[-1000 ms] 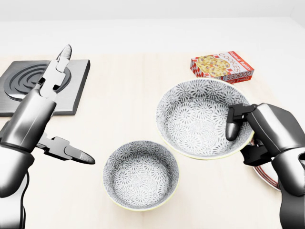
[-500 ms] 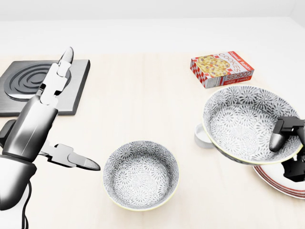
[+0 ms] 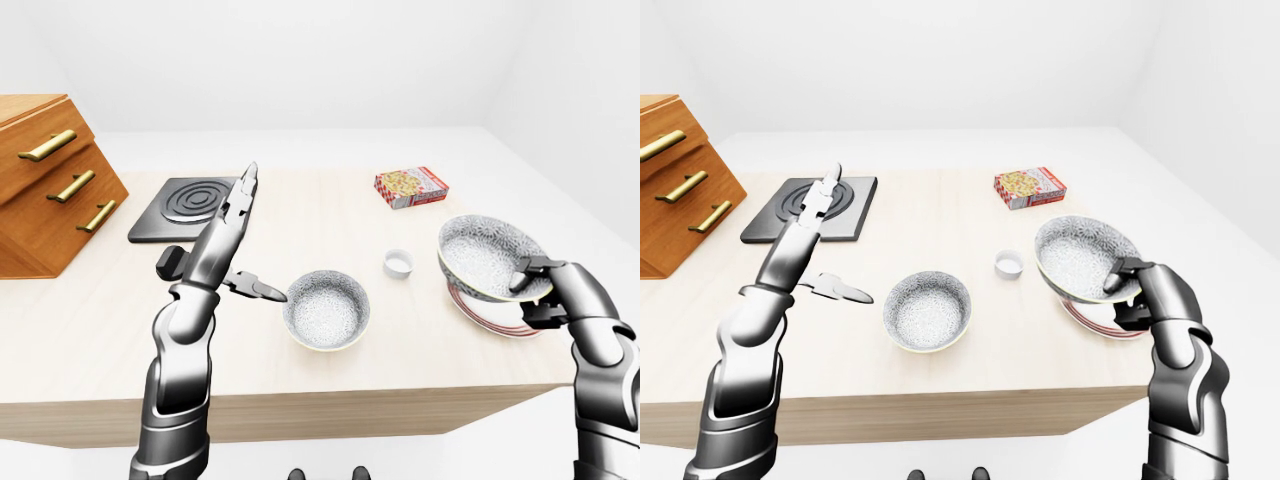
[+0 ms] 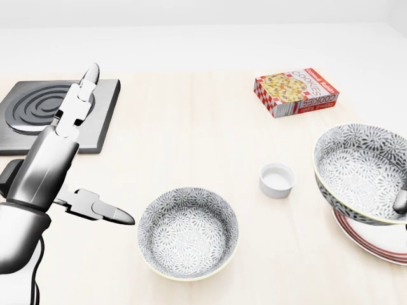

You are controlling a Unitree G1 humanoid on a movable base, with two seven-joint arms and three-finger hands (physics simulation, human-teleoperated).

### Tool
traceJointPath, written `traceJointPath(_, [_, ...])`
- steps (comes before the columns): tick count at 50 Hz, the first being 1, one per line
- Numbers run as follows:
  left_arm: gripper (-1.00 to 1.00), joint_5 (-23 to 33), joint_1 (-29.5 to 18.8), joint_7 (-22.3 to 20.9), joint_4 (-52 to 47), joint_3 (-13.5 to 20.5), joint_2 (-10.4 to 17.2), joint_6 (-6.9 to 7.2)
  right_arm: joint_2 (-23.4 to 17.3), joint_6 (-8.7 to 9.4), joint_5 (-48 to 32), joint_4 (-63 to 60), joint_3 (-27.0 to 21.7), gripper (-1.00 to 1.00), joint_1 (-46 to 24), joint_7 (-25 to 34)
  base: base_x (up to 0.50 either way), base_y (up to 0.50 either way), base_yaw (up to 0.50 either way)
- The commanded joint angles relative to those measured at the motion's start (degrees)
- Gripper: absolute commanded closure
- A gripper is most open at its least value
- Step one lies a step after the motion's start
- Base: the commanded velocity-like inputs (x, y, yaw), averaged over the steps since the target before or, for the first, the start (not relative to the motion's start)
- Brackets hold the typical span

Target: Pick the akita bowl from table center and place it on the plate.

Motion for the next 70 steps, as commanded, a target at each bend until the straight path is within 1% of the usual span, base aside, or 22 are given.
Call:
traceJointPath(1, [-1.0, -0.2, -0.1, 0.1, 0.7, 0.0, 0.1, 0.0, -1.9, 0.0, 9.9, 5.0, -1.2, 1.0, -0.8, -6.1, 0.0, 0.0, 0.0])
traceJointPath(9, [-1.0, -0.1, 0.2, 0.1, 0.8, -0.1, 0.0, 0.0, -3.6, 0.0, 10.3, 9.9, -0.3, 1.0, -2.5, -9.0, 0.0, 0.0, 0.0])
traceJointPath(17, [-1.0, 0.2, 0.3, 0.2, 1.0, -0.3, -0.2, 0.0, -5.7, 0.0, 11.1, 16.4, -0.2, 1.0, -2.7, -12.0, 0.0, 0.0, 0.0])
traceJointPath(22, [-1.0, 0.3, 0.4, 0.4, 1.2, -0.5, -0.4, 0.0, -6.2, 0.0, 11.9, 20.1, 0.7, 1.0, -3.7, -13.7, 0.0, 0.0, 0.0])
traceJointPath(27, [-1.0, 0.6, 0.9, 0.4, 1.0, -0.7, -0.6, 0.0, -7.2, 0.0, 12.9, 26.3, 2.2, 1.0, -5.6, -16.6, 0.0, 0.0, 0.0])
traceJointPath(45, [-1.0, 1.1, 2.3, 0.2, -0.3, -1.0, -1.1, 0.0, -10.3, 0.0, 15.6, 41.3, 7.9, 1.0, -12.2, -24.8, 0.0, 0.0, 0.0])
traceJointPath(56, [-1.0, 1.3, 2.5, 0.3, -0.1, -1.2, -1.2, 0.0, -11.1, 0.0, 14.7, 48.8, 11.2, 1.0, -15.3, -30.1, 0.0, 0.0, 0.0])
traceJointPath(70, [-1.0, 1.0, 1.8, 0.5, 1.2, -0.9, -1.0, 0.0, -11.6, 0.0, 14.3, 52.4, 12.6, 1.0, -17.1, -32.2, 0.0, 0.0, 0.0])
